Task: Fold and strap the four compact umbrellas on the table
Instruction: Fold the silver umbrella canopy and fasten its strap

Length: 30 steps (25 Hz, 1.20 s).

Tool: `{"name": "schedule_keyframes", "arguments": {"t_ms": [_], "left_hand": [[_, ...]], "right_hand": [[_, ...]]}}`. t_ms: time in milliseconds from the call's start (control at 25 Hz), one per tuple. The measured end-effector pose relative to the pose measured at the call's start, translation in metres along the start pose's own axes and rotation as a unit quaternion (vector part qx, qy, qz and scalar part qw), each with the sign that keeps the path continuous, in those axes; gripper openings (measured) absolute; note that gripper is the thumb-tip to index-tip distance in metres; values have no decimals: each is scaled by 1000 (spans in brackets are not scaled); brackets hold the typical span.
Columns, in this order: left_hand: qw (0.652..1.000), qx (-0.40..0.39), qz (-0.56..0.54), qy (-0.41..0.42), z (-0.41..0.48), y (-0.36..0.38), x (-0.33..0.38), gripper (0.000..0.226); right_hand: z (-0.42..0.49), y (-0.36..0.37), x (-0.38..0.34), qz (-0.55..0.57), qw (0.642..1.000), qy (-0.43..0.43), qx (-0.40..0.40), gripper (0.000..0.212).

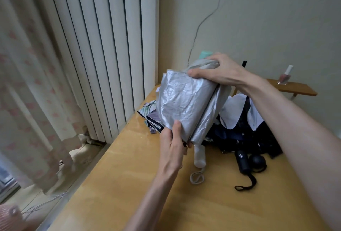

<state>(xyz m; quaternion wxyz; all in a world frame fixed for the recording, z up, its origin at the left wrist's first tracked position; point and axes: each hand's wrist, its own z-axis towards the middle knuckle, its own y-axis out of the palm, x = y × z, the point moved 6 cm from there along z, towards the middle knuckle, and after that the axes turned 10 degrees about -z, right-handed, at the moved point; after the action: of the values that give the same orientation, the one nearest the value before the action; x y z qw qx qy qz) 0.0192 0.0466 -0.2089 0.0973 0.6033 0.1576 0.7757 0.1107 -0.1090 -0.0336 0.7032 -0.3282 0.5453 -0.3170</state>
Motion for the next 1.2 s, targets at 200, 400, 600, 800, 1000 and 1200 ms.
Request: {"name": "schedule_keyframes", "arguments": {"t_ms": [200,400,600,800,1000,1200], "left_hand": [[999,16,6,-40,3,-2,1,49],[978,137,125,99,-6,-20,30,62],[966,-44,213,141,-16,37,68,75],[987,-110,101,54,-7,31,72,53],[986,-157,0,-58,-13,29,59,46],[992,-89,-20,-85,-12,27,45,43]], "right_hand": [[-16,-9,-5,33,996,-44,64,40],[-32,-25,-15,-2,988,-53,147,33],[-48,-12,-37,-4,985,-84,148,43],[-69,-4,-61,80,975,-169,122,33],[-70,13,-61,86,978,-187,42,35],[-70,19,-56,-8,984,-173,36,37]]}}
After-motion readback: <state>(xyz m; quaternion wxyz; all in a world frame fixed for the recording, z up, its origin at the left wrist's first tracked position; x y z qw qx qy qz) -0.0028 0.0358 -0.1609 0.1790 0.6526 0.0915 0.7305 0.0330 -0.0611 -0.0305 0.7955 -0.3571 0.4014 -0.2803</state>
